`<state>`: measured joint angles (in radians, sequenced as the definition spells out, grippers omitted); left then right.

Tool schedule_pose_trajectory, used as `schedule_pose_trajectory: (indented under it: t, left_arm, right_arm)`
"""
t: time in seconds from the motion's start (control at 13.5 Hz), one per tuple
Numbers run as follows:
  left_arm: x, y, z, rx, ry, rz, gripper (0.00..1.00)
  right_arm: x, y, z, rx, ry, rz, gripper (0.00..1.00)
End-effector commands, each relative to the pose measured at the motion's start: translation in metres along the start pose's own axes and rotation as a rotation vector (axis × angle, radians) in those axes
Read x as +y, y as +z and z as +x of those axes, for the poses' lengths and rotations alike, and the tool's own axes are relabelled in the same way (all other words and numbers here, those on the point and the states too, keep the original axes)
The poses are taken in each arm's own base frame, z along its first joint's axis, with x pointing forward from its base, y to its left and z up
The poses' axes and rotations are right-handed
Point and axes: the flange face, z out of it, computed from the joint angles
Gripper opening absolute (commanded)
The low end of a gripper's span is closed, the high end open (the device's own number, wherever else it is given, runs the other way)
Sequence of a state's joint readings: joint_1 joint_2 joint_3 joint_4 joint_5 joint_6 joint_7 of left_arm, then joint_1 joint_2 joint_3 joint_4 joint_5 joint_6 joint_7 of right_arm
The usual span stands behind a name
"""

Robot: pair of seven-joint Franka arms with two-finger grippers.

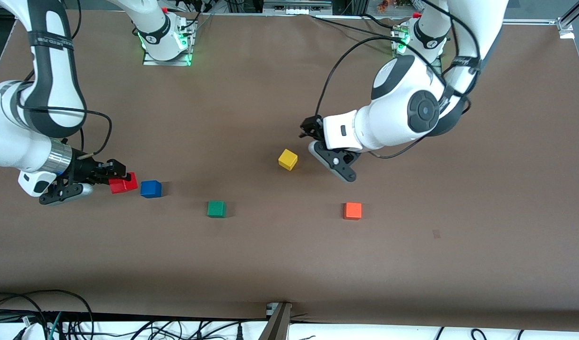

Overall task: Pass red block to right arm, stack on blue
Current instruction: 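Lower the red cube onto the blue cube while the left gripper retracts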

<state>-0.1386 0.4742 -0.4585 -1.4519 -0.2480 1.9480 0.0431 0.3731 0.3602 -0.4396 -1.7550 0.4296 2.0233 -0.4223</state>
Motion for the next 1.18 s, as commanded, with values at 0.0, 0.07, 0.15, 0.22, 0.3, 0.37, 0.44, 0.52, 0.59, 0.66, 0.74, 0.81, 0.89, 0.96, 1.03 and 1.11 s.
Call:
schedule_pose_trajectory:
  t: [0.0,0.07,0.15,0.22,0.3,0.37,0.44,0.52,0.59,0.66,0.74,0.81,0.89,0.96,1.03,1.11]
  left_arm:
    - [-0.031,-0.043,-0.014,-0.011,-0.104,0.115,1.0]
    - [-0.04,-0.059,-0.021,-0.016,-0.132,0.155,1.0]
    - [-0.05,-0.078,-0.026,-0.002,-0.159,0.213,1.0]
    - [-0.057,-0.101,-0.032,0.029,-0.185,0.281,1.0]
    - [-0.062,-0.117,-0.036,0.05,-0.186,0.338,1.0]
    - [-0.07,-0.131,-0.041,0.056,-0.191,0.388,1.0]
    - [-0.076,-0.141,-0.044,0.062,-0.185,0.438,1.0]
    - [-0.079,-0.155,-0.045,0.076,-0.18,0.48,1.0]
    - [-0.08,-0.175,-0.05,0.062,-0.187,0.505,1.0]
    - [-0.082,-0.197,-0.057,0.035,-0.212,0.52,1.0]
    - [-0.085,-0.212,-0.063,0.014,-0.236,0.537,1.0]
    - [-0.098,-0.225,-0.071,0.007,-0.276,0.538,1.0]
    - [-0.118,-0.239,-0.078,0.015,-0.317,0.537,1.0]
    - [-0.14,-0.258,-0.086,0.039,-0.359,0.532,1.0]
    - [-0.151,-0.275,-0.091,0.065,-0.379,0.526,1.0]
    - [-0.158,-0.282,-0.093,0.079,-0.394,0.522,1.0]
  right_arm:
    - [-0.009,0.006,0.001,0.005,0.02,-0.042,0.0]
    - [-0.007,0.012,0.002,0.008,0.022,-0.052,0.0]
    - [-0.006,0.017,0.003,0.015,0.026,-0.07,0.0]
    - [-0.011,0.023,0.003,0.021,0.025,-0.082,0.0]
    - [-0.015,0.035,0.005,0.031,0.016,-0.1,0.0]
    - [-0.013,0.043,0.003,0.047,0.017,-0.114,0.0]
    - [-0.01,0.05,0.001,0.062,0.02,-0.128,0.0]
    - [-0.011,0.057,-0.002,0.07,0.017,-0.136,0.0]
    - [-0.015,0.062,-0.003,0.076,0.012,-0.141,0.0]
    - [-0.014,0.067,-0.005,0.084,0.011,-0.149,0.0]
    - [-0.012,0.072,-0.008,0.091,0.013,-0.156,0.0]
    - [-0.012,0.079,-0.011,0.097,0.013,-0.164,0.0]
    - [-0.011,0.088,-0.017,0.106,0.014,-0.176,0.0]
    - [-0.009,0.094,-0.021,0.114,0.016,-0.184,0.0]
    - [-0.008,0.098,-0.024,0.109,0.017,-0.186,0.0]
    - [-0.009,0.102,-0.026,0.102,0.018,-0.185,0.0]
